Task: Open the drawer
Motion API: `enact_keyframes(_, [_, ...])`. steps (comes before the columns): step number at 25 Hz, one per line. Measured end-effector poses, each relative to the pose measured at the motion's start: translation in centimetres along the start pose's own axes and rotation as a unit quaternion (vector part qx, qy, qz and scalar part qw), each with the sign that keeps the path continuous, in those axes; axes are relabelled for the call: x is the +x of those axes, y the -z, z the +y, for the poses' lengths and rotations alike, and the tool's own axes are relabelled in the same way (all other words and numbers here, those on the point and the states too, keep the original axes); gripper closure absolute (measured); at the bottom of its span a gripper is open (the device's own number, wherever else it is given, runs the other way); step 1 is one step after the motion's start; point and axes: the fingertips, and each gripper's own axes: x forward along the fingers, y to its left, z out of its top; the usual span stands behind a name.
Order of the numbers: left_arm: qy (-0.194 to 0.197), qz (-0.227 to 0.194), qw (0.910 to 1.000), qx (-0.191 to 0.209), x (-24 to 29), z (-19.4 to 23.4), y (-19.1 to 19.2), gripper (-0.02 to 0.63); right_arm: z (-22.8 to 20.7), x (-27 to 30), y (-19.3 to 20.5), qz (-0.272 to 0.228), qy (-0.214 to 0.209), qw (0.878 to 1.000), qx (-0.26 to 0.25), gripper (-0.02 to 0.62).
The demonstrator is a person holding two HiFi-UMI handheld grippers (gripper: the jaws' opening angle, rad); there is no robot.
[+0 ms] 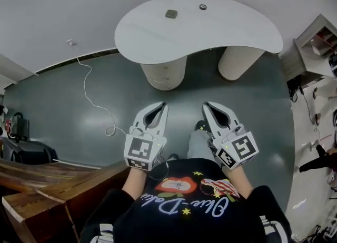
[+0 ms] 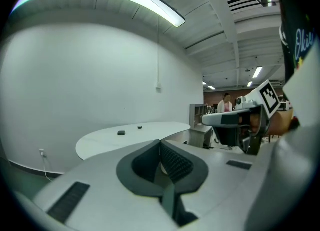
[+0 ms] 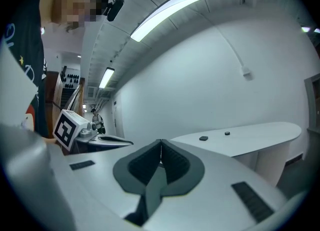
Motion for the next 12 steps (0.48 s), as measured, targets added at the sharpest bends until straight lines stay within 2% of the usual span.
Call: enact_keyframes(12, [-0.037, 0.020, 0.9991, -0.007, 8.3, 2.2, -0.8, 0.600, -7.9, 5.4, -0.4, 0.018, -0.051, 0.998, 0.011, 0.595])
